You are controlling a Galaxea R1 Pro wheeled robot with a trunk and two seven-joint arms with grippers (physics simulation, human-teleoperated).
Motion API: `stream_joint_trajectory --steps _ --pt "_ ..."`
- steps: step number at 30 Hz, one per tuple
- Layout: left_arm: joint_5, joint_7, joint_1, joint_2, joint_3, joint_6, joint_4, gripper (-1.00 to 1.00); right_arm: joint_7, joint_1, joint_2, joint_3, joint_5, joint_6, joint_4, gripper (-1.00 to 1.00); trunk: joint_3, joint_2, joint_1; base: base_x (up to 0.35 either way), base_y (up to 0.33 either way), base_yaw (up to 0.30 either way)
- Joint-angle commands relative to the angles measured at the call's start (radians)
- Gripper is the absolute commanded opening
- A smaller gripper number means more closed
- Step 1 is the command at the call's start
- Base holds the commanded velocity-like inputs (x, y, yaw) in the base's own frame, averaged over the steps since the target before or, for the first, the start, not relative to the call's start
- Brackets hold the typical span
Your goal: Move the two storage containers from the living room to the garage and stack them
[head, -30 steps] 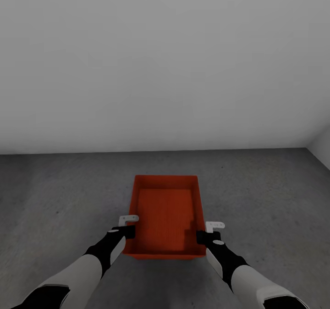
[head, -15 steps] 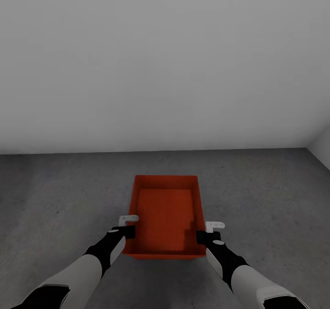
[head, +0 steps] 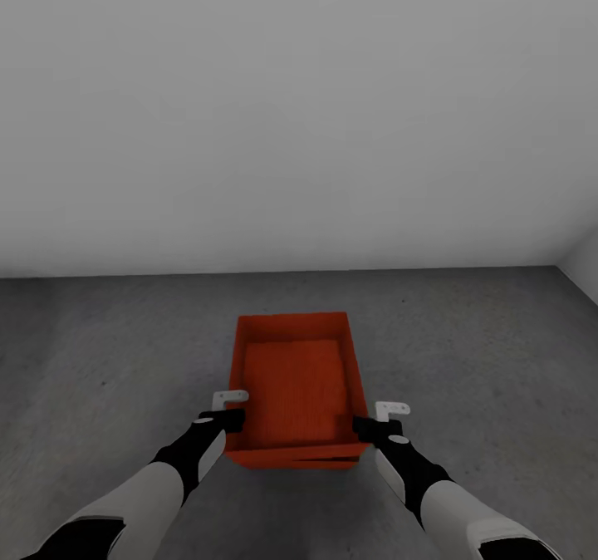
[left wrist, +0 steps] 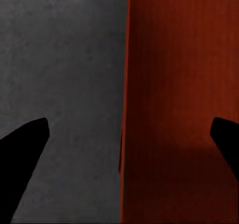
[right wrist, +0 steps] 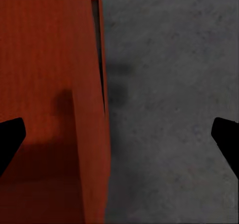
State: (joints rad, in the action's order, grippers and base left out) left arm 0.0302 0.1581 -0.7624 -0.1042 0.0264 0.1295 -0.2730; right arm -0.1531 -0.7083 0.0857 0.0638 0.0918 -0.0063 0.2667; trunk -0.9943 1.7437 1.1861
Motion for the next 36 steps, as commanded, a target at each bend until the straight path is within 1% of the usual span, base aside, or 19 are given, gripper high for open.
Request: stream_joint_trajectory --steps 1,23,36 --pt "0.003 0.003 0.000 0.000 0.003 0.005 -0.002 1.00 -0.006 0.000 0.000 0.007 0.010 -0.001 0.000 1.00 -0.001 0.000 0.000 0.000 0.000 0.000" --pt "0.002 0.004 0.000 -0.004 0.002 0.002 -0.013 1.00 -0.010 0.000 0.004 0.008 0.009 -0.003 0.000 1.00 -0.001 0.000 0.000 0.000 0.000 0.000" --pt "0.002 0.004 0.000 -0.003 0.003 0.004 -0.018 1.00 -0.008 0.000 0.004 0.008 0.007 -0.001 0.000 1.00 0.040 -0.091 -0.050 0.000 0.000 0.000"
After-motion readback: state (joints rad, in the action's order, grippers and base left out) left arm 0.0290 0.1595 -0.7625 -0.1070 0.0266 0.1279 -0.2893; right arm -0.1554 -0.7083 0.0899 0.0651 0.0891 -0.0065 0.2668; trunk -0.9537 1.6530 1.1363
